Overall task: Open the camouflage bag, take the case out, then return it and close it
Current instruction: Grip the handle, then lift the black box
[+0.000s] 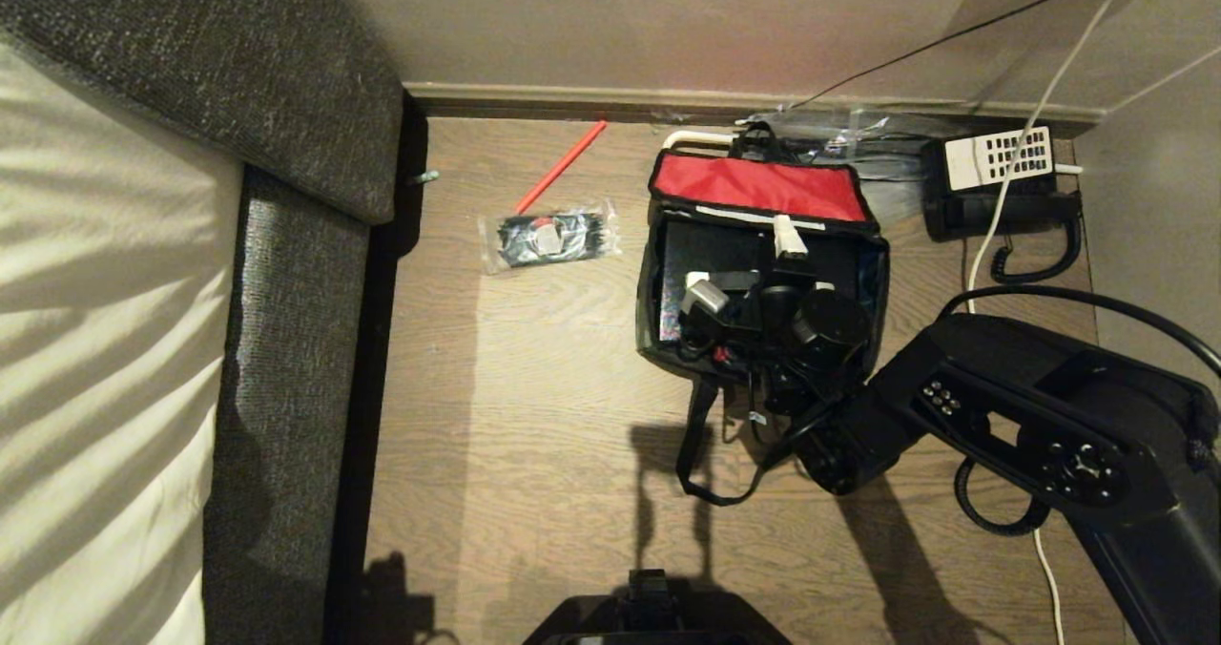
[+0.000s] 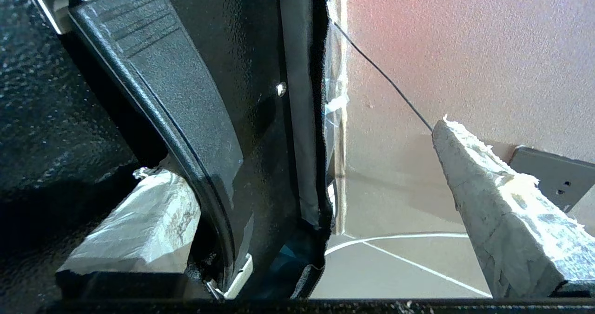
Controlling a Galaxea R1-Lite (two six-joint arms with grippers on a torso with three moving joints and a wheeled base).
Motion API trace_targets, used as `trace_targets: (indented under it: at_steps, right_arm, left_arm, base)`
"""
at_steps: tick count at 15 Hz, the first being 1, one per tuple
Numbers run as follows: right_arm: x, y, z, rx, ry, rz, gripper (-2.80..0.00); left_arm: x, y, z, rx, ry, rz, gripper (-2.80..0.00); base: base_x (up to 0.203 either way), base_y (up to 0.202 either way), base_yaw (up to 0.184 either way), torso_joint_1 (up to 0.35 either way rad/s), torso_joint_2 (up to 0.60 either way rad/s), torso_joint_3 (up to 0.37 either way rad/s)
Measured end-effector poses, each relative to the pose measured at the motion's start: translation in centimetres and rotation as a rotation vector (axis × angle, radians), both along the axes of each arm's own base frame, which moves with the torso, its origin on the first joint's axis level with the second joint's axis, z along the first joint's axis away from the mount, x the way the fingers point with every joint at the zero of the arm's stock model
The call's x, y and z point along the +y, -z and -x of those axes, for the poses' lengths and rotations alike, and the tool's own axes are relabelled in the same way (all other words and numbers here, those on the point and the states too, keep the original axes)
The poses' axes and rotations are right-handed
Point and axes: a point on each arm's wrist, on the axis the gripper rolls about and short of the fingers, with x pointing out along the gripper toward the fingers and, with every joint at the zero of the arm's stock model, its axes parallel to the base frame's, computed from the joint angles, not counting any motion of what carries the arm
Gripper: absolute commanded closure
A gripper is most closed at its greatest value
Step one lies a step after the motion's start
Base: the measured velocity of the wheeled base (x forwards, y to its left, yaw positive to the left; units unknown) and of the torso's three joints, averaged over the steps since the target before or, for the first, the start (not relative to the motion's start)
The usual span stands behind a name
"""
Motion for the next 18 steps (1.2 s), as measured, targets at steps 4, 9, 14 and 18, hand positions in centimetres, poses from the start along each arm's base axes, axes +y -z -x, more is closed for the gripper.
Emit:
trace_targets:
  at_steps: [4, 9, 14, 18]
  right_arm:
    - [0.0, 0.1, -0.4, -0.008, 0.002, -0.008, -2.80]
    - [-0.1, 0.3, -0.4, -0.003, -0.005, -0.005, 0.00]
    - [-0.3, 1.2, -0.3, 0.025, 0.000, 0.001, 0.00]
    - [-0.2, 1.5, -0.3, 0.037, -0.003, 0.000, 0.00]
  left_arm:
    - [0.0, 0.0, 0.0, 0.000, 0.000, 0.000, 0.00]
    - [0.0, 0.0, 0.0, 0.000, 0.000, 0.000, 0.00]
    - [0.0, 0.0, 0.0, 0.000, 0.000, 0.000, 0.00]
    - [0.0, 0.0, 0.0, 0.000, 0.000, 0.000, 0.00]
  base:
    - [0.000, 0.000, 0.000, 0.000, 0.00, 0.000]
    - [0.000, 0.000, 0.000, 0.000, 0.00, 0.000]
    - [0.000, 0.000, 0.000, 0.000, 0.00, 0.000]
    - [0.000, 0.000, 0.000, 0.000, 0.00, 0.000]
